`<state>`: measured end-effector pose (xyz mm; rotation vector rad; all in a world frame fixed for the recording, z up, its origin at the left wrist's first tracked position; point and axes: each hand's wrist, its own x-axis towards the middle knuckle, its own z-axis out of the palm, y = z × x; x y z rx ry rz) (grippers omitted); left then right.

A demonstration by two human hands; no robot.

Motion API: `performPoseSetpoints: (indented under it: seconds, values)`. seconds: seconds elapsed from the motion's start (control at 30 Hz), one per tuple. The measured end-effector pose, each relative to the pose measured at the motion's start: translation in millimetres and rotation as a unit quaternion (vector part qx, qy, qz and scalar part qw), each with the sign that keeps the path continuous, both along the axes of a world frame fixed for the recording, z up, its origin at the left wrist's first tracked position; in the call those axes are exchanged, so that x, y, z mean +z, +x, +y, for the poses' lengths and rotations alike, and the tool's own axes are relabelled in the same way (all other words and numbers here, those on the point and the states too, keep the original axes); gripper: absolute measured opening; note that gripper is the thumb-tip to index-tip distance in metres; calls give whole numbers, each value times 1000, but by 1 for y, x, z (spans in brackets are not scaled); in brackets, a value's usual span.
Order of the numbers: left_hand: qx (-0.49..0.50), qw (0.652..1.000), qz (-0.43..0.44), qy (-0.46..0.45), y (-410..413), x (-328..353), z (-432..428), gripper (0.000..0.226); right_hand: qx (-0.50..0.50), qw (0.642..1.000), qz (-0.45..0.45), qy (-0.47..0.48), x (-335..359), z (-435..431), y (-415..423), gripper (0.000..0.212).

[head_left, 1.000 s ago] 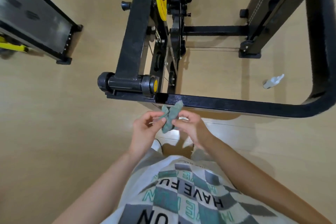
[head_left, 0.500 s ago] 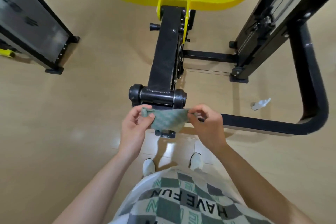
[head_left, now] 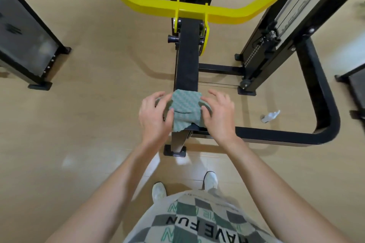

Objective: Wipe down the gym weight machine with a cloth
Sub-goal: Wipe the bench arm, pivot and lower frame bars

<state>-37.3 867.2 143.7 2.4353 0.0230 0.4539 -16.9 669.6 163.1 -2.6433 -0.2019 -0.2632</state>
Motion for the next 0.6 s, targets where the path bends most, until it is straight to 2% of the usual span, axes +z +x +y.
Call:
performPoseSetpoints:
  seconds: [0.07,0.13,0.2,0.27,0.33,0.4,0.47,0.6]
  values:
    - [-96,990,-7,104,-4,-13,-3,44,89,996,31,-7,-3,8,-9,37]
    - [-145,972,7,186,-5,-25,-2,48,139,980,98,-108,-9,19,-13,52]
    - [-151,963,14,222,-2,-28,1,49,141,966,119,-180,-15,25,-12,59]
    - [-148,962,24,230,6,-24,0,52,136,964,125,-189,-14,27,-8,58]
    - [-162,952,73,251,19,-15,-1,56,141,963,132,-185,-11,26,3,58]
    - [-190,938,148,251,40,-6,-1,56,140,961,160,-175,-12,25,20,59]
    - [-214,931,212,207,64,1,-2,57,145,960,201,-133,-14,23,41,59]
    - [-234,930,257,116,100,3,-5,62,149,957,249,-19,-14,18,76,63]
